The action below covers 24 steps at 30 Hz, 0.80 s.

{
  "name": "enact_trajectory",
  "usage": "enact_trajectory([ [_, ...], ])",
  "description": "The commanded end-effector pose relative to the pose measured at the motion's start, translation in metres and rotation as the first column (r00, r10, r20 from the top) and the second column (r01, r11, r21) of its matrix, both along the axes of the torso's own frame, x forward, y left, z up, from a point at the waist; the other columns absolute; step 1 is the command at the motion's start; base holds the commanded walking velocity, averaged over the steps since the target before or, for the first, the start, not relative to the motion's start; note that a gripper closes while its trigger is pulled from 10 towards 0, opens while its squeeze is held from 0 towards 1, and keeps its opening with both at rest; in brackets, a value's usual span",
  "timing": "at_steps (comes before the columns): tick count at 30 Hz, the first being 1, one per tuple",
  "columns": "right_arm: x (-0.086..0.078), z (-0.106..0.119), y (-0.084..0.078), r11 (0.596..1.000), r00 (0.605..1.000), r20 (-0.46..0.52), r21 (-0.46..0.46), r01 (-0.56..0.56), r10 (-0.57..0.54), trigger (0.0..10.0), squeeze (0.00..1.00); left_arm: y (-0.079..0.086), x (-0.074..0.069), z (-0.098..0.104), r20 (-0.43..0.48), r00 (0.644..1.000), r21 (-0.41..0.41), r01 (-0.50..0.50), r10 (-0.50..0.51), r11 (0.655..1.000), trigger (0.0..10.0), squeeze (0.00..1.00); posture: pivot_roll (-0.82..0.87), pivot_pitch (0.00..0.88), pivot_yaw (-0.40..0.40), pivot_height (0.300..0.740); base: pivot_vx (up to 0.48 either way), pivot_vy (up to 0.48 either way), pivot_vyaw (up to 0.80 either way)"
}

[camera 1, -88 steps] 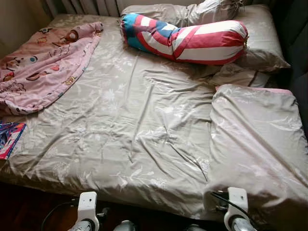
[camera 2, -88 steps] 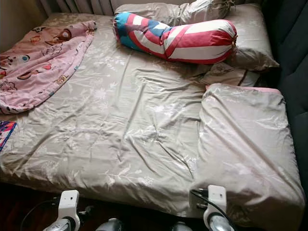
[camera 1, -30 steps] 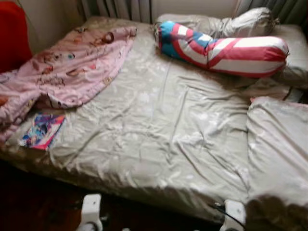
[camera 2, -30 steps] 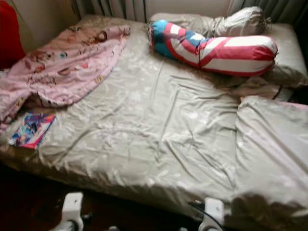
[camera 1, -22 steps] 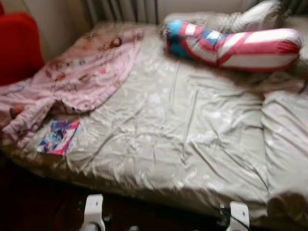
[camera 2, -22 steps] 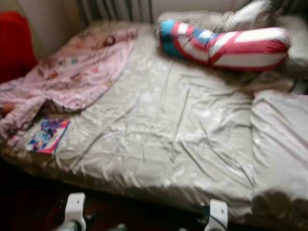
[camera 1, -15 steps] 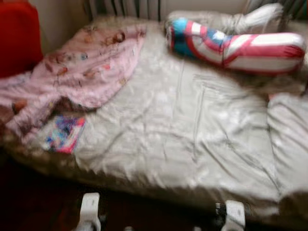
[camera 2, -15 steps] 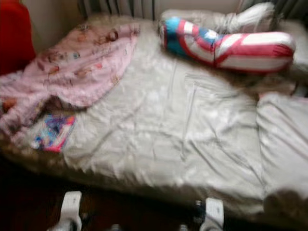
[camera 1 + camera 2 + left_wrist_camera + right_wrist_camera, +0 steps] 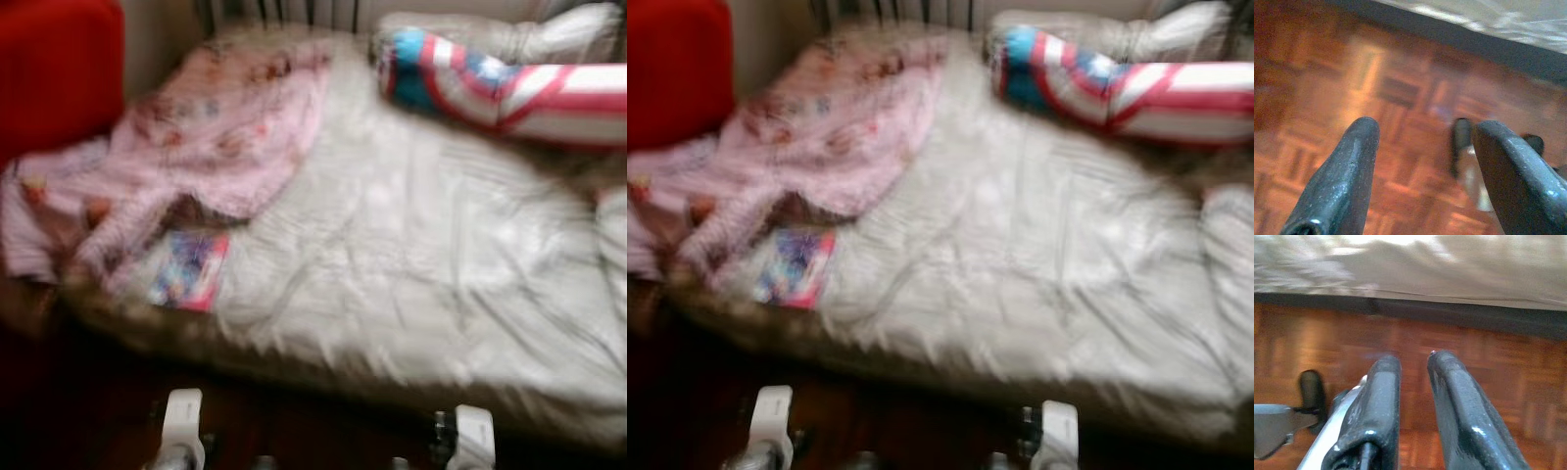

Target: Clean up the room

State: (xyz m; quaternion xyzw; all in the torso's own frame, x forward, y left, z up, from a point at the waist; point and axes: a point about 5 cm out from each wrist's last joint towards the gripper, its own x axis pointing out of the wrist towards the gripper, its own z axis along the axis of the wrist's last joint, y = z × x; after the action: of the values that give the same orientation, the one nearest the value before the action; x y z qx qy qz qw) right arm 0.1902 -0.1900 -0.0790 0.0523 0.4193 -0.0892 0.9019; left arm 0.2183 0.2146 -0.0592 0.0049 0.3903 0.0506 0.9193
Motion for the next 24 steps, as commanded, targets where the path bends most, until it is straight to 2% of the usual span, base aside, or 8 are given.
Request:
enact_trajectory([
  [1,-0.0128,-0.0052,-0.0089,1.000,0.999,-0.041,-0.014,0.018,-0.018,10.0,0.00,-0.0056,-0.0101,-0.0077,-0.047,0.999,-0.018,-0.001,0.000,1.000,10.0,0.00,0.03,0.229,0.007,0.740,0.000,0.458,0.00],
  [24,-0.0104,-0.0044,-0.0071,1.000,0.999,-0.037,-0.009,0.010,-0.010,10.0,0.00,-0.0053,-0.0082,-0.0066,-0.041,0.999,-0.019,-0.003,0.003,1.000,10.0,0.00,0.04,0.222,0.005,0.740,0.000,0.457,0.00],
])
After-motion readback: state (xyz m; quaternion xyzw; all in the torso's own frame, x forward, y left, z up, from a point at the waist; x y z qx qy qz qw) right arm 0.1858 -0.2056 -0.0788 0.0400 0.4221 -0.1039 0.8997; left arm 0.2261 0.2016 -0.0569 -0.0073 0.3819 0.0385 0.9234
